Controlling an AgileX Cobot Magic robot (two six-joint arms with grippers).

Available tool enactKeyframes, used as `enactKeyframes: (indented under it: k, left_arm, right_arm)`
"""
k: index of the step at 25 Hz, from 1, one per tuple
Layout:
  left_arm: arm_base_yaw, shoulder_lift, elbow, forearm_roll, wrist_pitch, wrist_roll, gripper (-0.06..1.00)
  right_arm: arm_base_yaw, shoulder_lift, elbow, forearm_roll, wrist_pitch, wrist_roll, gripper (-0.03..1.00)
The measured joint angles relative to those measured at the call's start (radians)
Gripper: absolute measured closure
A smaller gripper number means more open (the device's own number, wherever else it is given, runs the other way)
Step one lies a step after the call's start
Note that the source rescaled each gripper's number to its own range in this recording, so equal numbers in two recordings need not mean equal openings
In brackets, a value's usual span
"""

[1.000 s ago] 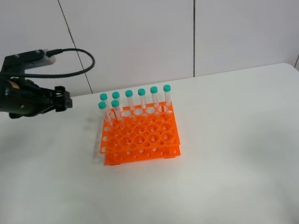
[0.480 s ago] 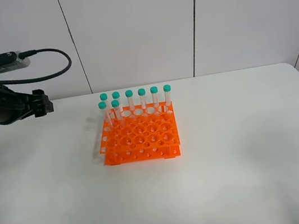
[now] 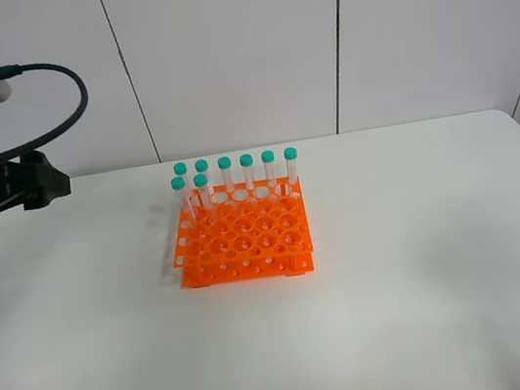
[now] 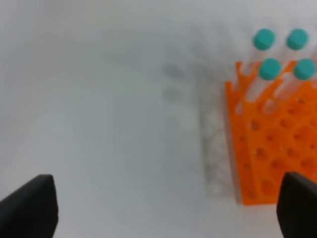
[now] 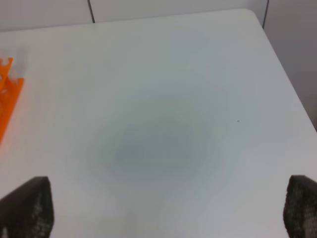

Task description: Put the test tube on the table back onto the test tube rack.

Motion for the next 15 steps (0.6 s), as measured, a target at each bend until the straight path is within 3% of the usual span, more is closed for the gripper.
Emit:
enactKeyframes:
  k: [6,10,15]
  left_arm:
    - [-0.003,-0.264,0.038,-0.015,0.143,0.036,-0.06]
    - [0.003,-0.453,0.106,-0.067,0.217,0.074,-0.06]
    - [0.084,-0.625,0.185,-0.095,0.341,0.083,-0.06]
  right_arm:
    - [0.0,0.0,0.0,0.0,0.0,0.0,-0.03]
    - [0.0,0.0,0.0,0.0,0.0,0.0,-0.03]
    - [0.0,0.0,0.0,0.0,0.0,0.0,-0.03]
